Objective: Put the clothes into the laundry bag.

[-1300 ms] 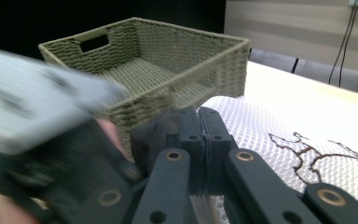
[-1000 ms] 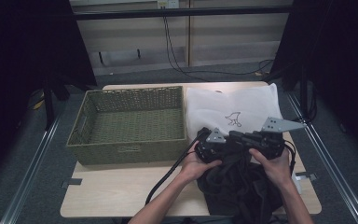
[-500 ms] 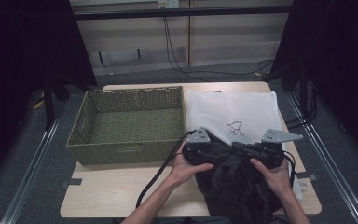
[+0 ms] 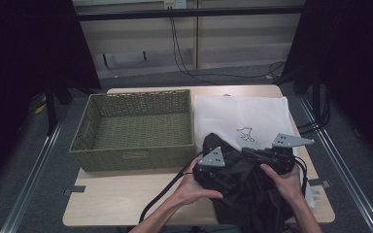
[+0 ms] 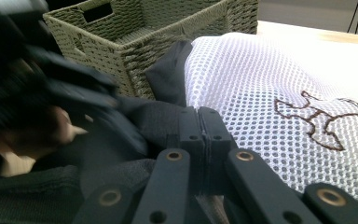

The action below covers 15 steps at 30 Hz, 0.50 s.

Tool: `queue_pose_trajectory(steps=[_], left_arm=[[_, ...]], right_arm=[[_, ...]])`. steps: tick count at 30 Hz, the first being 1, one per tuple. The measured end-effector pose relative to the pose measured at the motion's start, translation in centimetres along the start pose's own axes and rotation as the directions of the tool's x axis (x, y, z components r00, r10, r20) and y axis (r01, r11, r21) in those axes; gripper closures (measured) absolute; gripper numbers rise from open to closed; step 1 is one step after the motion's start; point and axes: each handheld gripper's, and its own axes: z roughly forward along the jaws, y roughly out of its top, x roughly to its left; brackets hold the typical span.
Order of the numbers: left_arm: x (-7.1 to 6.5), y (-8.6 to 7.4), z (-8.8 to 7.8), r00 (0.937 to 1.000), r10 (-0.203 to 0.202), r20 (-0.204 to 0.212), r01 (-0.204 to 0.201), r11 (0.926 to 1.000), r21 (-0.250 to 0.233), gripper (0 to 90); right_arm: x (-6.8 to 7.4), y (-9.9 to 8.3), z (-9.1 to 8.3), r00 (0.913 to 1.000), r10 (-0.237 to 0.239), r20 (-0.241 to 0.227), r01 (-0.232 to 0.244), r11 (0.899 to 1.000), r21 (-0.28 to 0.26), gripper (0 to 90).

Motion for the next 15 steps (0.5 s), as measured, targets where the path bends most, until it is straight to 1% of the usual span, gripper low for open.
queue_pose_trajectory(steps=[1, 3, 6, 7, 8, 9, 10, 12, 13, 14, 15], left_arm=[[0.0, -0.4, 0.3, 1.0, 0.0, -0.003, 0.0, 1.0, -0.009, 14.8], [-0.1, -0.9, 0.4, 0.9999, 0.008, 0.007, -0.007, 0.9995, -0.032, 12.5], [-0.3, -1.1, 0.5, 0.9997, 0.018, 0.015, -0.018, 0.9995, -0.025, 7.3], [-0.4, -1.1, 0.5, 0.9989, 0.037, 0.028, -0.037, 0.9993, -0.007, 6.8], [-0.5, -1.0, 0.4, 0.9992, 0.028, 0.029, -0.028, 0.9996, -0.007, 6.6], [-0.6, -1.0, 0.2, 0.9987, 0.019, 0.047, -0.018, 0.9997, -0.014, 6.6], [-0.7, -0.8, -0.3, 0.9981, 0.025, 0.056, -0.025, 0.9996, -0.012, 6.7], [-0.9, -0.6, -1.1, 0.9945, 0.023, 0.102, -0.019, 0.999, -0.039, 8.3], [-1.2, -0.5, -1.6, 0.9928, 0.028, 0.116, -0.021, 0.9979, -0.061, 9.8], [-1.5, -0.4, -1.9, 0.9917, 0.055, 0.116, -0.047, 0.9961, -0.074, 12.3], [-1.7, -0.4, -2.0, 0.9918, 0.073, 0.105, -0.067, 0.9957, -0.064, 13.6]], right_arm=[[0.0, 0.0, 0.0, 1.0, 0.001, 0.002, -0.001, 1.0, 0.002, 89.4], [-0.1, -0.1, 0.0, 1.0, -0.002, 0.006, 0.002, 1.0, 0.006, 89.4], [-0.2, -0.2, 0.1, 1.0, 0.004, 0.002, -0.004, 1.0, 0.011, 89.4], [-0.2, -0.2, 0.1, 1.0, 0.006, 0.0, -0.006, 1.0, 0.011, 89.4], [-0.2, -0.2, 0.2, 1.0, 0.006, -0.001, -0.006, 1.0, 0.013, 89.4], [-0.2, -0.2, 0.2, 1.0, 0.004, 0.0, -0.004, 1.0, 0.014, 89.4], [-0.2, -0.2, 0.2, 1.0, 0.002, 0.003, -0.002, 1.0, 0.017, 89.4], [-0.2, -0.3, 0.2, 1.0, 0.001, 0.003, -0.001, 1.0, 0.017, 89.4], [-0.3, -0.3, 0.2, 1.0, 0.002, 0.005, -0.003, 1.0, 0.018, 89.4], [-0.4, -0.3, 0.2, 1.0, 0.006, 0.006, -0.006, 1.0, 0.015, 89.4], [-0.4, -0.3, 0.2, 0.9999, 0.011, 0.004, -0.011, 1.0, 0.016, 89.4]])
